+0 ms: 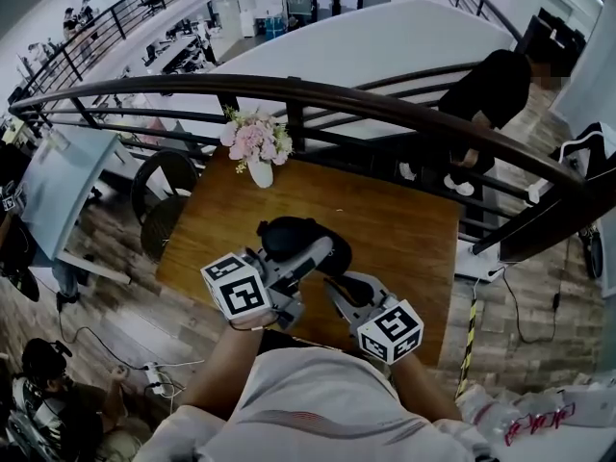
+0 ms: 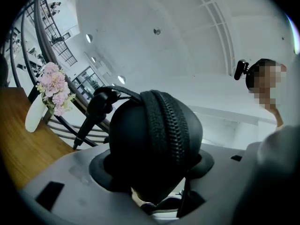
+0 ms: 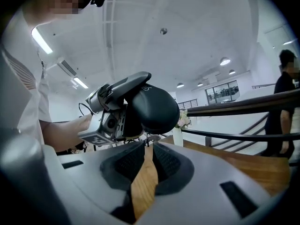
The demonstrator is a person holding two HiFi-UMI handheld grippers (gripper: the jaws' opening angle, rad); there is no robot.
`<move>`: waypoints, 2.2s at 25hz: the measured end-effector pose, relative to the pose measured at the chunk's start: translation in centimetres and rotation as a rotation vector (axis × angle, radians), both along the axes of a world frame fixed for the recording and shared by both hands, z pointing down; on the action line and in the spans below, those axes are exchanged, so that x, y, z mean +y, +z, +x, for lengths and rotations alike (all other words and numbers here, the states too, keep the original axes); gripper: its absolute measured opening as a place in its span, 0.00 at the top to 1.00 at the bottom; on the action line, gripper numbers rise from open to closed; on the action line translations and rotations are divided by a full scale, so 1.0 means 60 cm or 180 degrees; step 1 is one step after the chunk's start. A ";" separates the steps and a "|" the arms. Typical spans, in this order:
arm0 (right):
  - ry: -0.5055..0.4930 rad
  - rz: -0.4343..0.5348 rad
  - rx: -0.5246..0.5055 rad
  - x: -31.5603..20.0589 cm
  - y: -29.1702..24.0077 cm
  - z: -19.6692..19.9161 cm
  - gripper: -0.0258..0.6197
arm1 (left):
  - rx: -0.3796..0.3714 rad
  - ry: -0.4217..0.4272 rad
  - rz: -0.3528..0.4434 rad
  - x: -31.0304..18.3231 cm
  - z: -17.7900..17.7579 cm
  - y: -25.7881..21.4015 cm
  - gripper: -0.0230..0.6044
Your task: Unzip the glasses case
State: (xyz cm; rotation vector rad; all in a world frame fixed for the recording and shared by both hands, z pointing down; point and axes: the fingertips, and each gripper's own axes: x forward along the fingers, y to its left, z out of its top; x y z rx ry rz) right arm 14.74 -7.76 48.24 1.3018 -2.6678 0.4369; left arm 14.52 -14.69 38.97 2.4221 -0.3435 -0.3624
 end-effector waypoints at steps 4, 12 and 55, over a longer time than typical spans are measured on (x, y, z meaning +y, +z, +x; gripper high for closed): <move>0.0027 0.0026 0.0020 0.001 -0.002 -0.002 0.88 | -0.0003 -0.0038 -0.0012 0.002 -0.007 0.001 0.51; 0.0138 0.0048 0.0276 0.004 0.009 0.004 0.88 | -0.0070 -0.0119 0.0005 0.008 -0.016 0.010 0.51; -0.0415 0.1418 0.2648 -0.003 -0.035 0.037 0.87 | -0.2474 0.2001 0.0870 0.184 0.059 0.216 0.52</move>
